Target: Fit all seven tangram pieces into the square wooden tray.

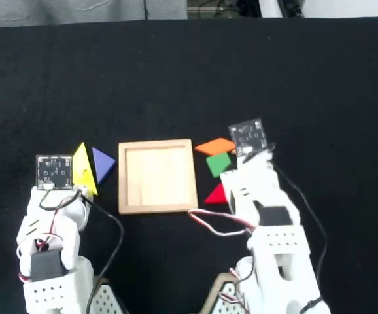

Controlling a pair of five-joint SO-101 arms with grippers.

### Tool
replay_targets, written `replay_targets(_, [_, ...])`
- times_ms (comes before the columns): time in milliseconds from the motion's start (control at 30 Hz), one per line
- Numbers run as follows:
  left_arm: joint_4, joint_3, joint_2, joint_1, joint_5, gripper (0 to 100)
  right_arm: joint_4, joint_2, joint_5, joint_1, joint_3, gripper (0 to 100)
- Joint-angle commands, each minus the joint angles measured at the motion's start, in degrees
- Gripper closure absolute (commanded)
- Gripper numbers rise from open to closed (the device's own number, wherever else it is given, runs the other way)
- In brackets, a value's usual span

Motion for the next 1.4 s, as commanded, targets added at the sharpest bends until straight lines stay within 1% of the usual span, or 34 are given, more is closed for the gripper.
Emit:
replay_targets(0, [0.4,-7.3,2.3,-0.1,-0.3,80,-2.1,-4.4,0.6,0.5,1.3,87.7])
replay_targets(100, [0.4,-15.1,11.9,-0.4,-0.3,80,-2.2,-7.5,0.8,0.4,3.2,87.7])
replay_targets(200, [1.4,-26.1,28.0,-0.5,1.1,80,-2.2,-10.9,0.8,0.4,4.9,87.7])
replay_targets(333, [8.0,-41.4,55.0,-0.2,5.1,80,-2.2,-15.4,0.9,0.4,7.3,87.7])
replay_targets(433, [14.4,-51.4,73.5,-0.6,6.2,80,-2.2,-18.8,1.1,0.4,9.0,87.7])
replay_targets(500, [17.8,-57.1,83.4,-0.7,6.4,80,-2.2,-20.9,1.1,0.4,10.0,87.7])
replay_targets(567, [19.9,-61.3,90.4,-2.2,6.4,79,-2.2,-22.9,1.1,0.4,10.9,87.7])
replay_targets(667, [20.8,-65.1,95.5,-4.5,6.1,78,-2.1,-25.3,1.1,0.4,12.2,87.7])
replay_targets(800, [20.7,-66.2,96.1,-7.4,4.9,65,-2.1,-26.5,1.1,0.3,12.7,87.7])
replay_targets(933, [19.3,-65.9,97.6,-7.8,4.9,60,-1.5,-26.6,1.1,-1.0,12.8,87.7])
replay_targets(1000, [16.8,-65.6,98.9,-7.7,4.9,60,0.0,-27.0,1.1,-1.1,12.4,87.7])
replay_targets(1267, [8.0,-65.6,106.2,-8.0,5.2,60,0.3,-27.0,1.2,-1.1,12.4,87.7])
replay_targets(1367, [5.0,-65.6,109.0,-8.1,8.4,62,0.3,-27.0,1.2,-1.1,12.4,87.7])
